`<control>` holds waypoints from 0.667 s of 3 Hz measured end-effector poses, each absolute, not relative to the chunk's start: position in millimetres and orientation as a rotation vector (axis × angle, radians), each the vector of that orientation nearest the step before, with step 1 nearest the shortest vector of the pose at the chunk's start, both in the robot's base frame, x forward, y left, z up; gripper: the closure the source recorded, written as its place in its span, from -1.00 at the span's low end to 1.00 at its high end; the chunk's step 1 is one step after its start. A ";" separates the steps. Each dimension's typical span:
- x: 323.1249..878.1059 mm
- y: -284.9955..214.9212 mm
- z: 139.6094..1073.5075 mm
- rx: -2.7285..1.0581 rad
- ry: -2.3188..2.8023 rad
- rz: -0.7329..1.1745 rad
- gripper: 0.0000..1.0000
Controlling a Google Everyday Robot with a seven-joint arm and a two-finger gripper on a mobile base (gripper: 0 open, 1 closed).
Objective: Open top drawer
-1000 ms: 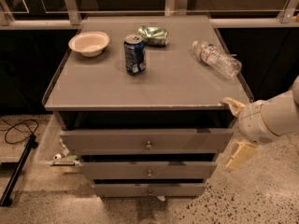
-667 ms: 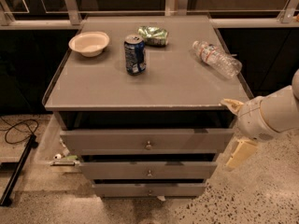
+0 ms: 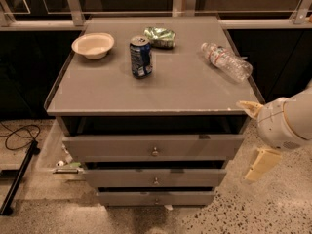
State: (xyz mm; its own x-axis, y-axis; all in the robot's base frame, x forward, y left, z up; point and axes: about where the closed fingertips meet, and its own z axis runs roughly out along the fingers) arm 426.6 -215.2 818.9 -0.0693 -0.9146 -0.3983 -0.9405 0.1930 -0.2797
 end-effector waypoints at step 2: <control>425.0 -220.2 781.2 -1.690 2.039 0.112 -1.00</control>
Offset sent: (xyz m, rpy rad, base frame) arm -0.0044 -0.0149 -0.0737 0.0466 0.0715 -0.0739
